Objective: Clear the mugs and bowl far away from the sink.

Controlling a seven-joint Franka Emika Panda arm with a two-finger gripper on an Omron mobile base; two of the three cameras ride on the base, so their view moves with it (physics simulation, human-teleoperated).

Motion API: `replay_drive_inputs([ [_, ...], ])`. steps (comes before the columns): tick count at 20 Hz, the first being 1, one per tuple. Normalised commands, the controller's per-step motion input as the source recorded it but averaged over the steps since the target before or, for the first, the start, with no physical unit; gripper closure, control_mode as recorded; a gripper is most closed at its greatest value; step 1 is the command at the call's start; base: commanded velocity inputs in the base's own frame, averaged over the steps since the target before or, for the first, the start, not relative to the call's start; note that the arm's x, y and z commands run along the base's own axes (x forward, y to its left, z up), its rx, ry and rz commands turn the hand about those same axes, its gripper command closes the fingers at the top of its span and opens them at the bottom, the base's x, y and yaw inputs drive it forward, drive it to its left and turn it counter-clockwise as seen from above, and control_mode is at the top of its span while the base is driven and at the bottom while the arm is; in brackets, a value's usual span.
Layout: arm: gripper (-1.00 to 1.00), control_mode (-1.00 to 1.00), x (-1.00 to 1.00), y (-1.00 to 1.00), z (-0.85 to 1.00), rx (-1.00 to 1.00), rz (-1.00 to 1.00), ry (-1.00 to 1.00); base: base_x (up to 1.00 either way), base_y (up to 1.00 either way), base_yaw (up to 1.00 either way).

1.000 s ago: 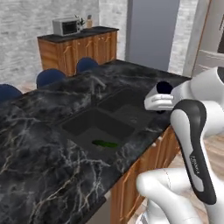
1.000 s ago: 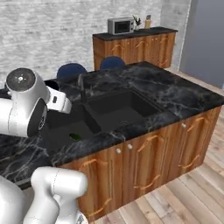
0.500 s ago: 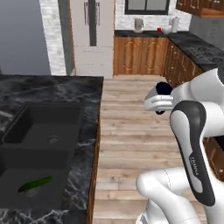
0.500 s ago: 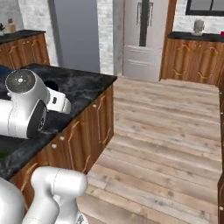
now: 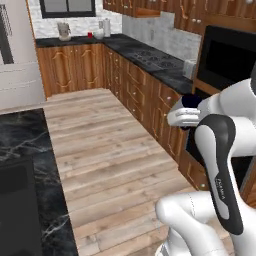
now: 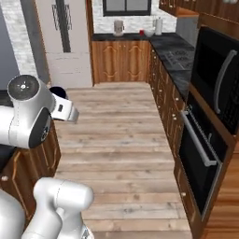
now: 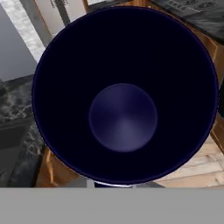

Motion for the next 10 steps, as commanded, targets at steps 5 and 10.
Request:
replay_drive_inputs([
  [5, 1.0, 1.0, 0.0, 0.0, 0.0, 0.0, 0.0, 0.0, 1.0, 0.0, -0.02],
  [10, 1.0, 1.0, 0.0, 0.0, 0.0, 0.0, 0.0, 0.0, 1.0, 0.0, 0.0],
])
